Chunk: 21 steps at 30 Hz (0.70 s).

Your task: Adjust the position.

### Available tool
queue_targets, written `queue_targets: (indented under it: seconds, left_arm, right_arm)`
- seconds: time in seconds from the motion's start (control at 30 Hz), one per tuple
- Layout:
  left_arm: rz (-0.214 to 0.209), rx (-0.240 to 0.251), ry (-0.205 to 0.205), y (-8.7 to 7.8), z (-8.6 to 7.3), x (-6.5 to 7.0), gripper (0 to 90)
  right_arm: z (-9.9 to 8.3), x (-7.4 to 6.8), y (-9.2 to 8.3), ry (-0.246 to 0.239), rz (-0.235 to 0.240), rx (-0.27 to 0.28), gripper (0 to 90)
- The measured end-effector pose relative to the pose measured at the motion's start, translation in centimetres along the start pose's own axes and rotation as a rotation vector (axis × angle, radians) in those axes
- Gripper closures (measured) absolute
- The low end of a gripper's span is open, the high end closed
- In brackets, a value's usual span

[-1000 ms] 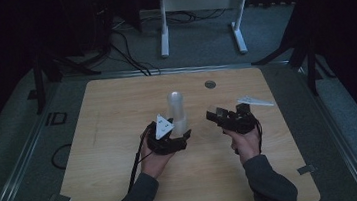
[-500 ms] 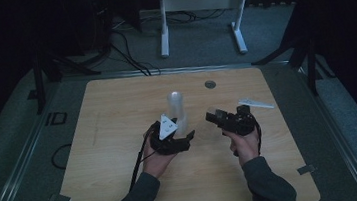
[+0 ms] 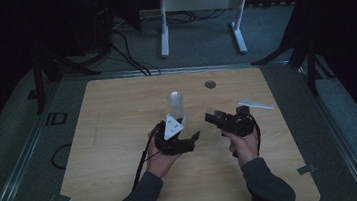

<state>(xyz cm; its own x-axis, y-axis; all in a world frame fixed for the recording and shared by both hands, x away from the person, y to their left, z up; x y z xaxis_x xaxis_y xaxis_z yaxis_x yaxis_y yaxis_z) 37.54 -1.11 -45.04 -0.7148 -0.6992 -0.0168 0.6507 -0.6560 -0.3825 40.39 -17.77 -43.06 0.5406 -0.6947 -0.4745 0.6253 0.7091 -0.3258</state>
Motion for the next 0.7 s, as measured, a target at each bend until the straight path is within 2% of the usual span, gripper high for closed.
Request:
queue_targets:
  seconds: [0.17, 0.43, 0.53, 0.7]
  left_arm:
    - [-0.018, -0.021, 0.004, 0.5, -0.1, 0.4, 21.1]
    - [-0.045, -0.036, -0.011, 1.1, -0.2, 0.8, 18.0]
    - [-0.049, -0.037, -0.021, 1.4, -0.3, 0.9, 18.0]
    - [-0.049, -0.035, -0.017, 1.6, -0.2, 1.2, 18.0]
  right_arm:
    - [-0.1, 0.0, 0.2, 0.021, 0.016, -0.001, 40.8]
    - [-0.3, -0.1, 0.2, 0.032, 0.023, -0.002, 40.8]
    - [-0.3, -0.2, 0.3, 0.038, 0.030, -0.002, 40.8]
    - [-0.4, -0.4, 0.4, 0.061, 0.057, 0.002, 40.8]
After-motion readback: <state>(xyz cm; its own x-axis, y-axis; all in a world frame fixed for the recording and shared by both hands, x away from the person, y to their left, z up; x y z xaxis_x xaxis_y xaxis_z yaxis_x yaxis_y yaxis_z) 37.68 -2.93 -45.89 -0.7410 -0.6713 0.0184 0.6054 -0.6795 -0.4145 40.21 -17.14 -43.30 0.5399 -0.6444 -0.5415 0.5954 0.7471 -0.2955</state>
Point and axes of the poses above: each handheld gripper's, and its own axes: y roughly forward along the jaws, z roughly out of its top, x roughly to its right, the point moved 6 cm from there along y, roughly forward along the jaws, and after that the axes turned 1 degree about -y, right-handed, at the moved point
